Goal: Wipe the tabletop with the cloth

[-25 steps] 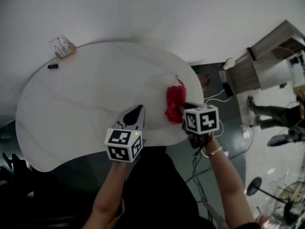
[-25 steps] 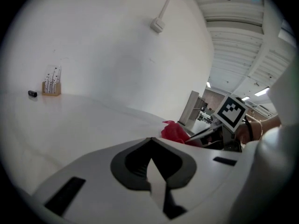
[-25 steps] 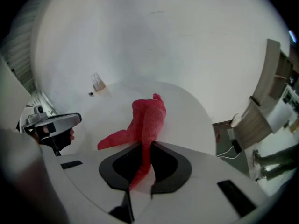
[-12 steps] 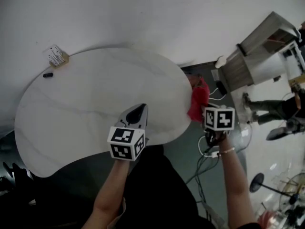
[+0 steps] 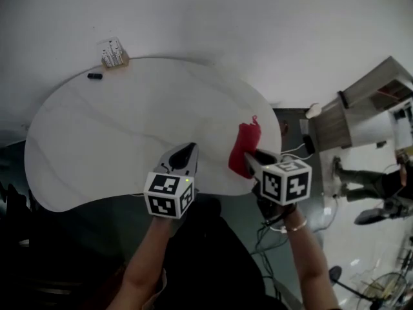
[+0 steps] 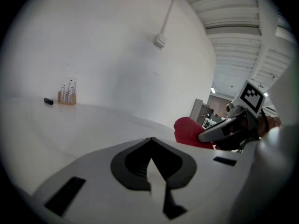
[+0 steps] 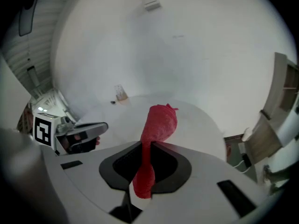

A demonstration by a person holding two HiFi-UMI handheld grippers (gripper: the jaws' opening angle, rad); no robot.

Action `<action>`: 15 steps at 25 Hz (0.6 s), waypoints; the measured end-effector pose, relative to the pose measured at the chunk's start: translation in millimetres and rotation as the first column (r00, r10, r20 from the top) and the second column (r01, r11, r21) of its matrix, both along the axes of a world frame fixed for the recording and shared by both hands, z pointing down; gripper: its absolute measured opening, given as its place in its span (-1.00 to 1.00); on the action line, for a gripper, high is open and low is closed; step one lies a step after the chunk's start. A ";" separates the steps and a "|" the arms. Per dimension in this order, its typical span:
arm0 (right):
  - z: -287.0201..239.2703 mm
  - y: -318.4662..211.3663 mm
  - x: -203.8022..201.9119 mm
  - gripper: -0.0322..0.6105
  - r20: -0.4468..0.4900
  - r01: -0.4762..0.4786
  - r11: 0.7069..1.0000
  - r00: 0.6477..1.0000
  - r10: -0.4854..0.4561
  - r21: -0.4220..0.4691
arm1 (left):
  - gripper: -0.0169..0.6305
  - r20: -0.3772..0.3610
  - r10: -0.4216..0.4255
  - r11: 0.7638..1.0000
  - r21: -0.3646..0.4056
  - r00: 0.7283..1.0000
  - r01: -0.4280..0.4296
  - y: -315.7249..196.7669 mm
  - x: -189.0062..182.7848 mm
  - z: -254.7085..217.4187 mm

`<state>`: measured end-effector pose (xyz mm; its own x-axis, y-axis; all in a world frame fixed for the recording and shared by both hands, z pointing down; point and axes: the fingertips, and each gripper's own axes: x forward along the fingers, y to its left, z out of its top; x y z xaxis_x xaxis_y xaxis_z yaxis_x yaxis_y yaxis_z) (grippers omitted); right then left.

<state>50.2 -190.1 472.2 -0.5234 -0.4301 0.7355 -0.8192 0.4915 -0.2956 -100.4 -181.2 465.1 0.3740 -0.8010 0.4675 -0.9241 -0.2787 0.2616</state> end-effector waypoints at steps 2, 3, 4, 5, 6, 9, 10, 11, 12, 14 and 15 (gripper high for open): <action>-0.1 9.8 -45.2 -0.76 0.075 0.064 0.998 0.995 -0.062 -0.021 | -0.94 0.002 -0.044 0.999 -0.001 0.999 0.044 9.9 -20.9 -0.7; 1.0 14.2 -66.9 -0.76 0.118 0.088 0.996 0.989 -0.084 -0.033 | -0.94 0.005 -0.067 0.998 -0.002 0.998 0.067 15.1 -31.9 -0.6; 2.6 18.5 -87.7 -0.76 0.162 0.109 0.993 0.982 -0.101 -0.043 | -0.94 0.009 -0.088 0.996 -0.004 0.996 0.089 20.1 -42.5 -0.2; 5.1 23.1 -107.0 -0.76 0.200 0.127 0.990 0.973 -0.114 -0.055 | -0.94 0.014 -0.108 0.994 -0.007 0.994 0.109 24.9 -52.8 0.6; 9.3 28.6 -124.5 -0.76 0.226 0.144 0.987 0.966 -0.125 -0.069 | -0.94 0.019 -0.126 0.992 -0.011 0.992 0.126 29.8 -62.8 2.2; 28.8 47.3 -163.4 -0.76 0.249 0.195 0.974 0.955 -0.163 -0.113 | -0.94 0.028 -0.163 0.986 -0.031 0.986 0.164 44.3 -87.0 9.9; 35.6 52.4 -170.9 -0.76 0.245 0.206 0.970 0.954 -0.171 -0.126 | -0.94 0.028 -0.170 0.985 -0.039 0.985 0.171 48.5 -92.0 12.7; 42.0 56.1 -175.9 -0.76 0.237 0.213 0.968 0.955 -0.177 -0.136 | -0.94 0.027 -0.173 0.984 -0.046 0.985 0.174 51.9 -95.7 15.4; 48.5 58.0 -178.4 -0.76 0.224 0.215 0.966 0.958 -0.180 -0.142 | -0.94 0.026 -0.173 0.983 -0.051 0.985 0.174 54.5 -98.2 18.0; 61.0 56.8 -176.1 -0.76 0.192 0.206 0.967 0.965 -0.176 -0.149 | -0.94 0.026 -0.167 0.984 -0.058 0.986 0.168 57.5 -98.9 23.3; 66.8 54.5 -171.0 -0.76 0.174 0.195 0.969 0.970 -0.168 -0.152 | -0.94 0.026 -0.161 0.985 -0.063 0.987 0.162 58.7 -96.6 26.1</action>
<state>-120.7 -135.6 539.0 -0.6973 -0.1950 0.6898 -0.6565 0.5600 -0.5054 -197.0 -122.5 491.2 0.2319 -0.8183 0.5260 -0.9609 -0.1085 0.2549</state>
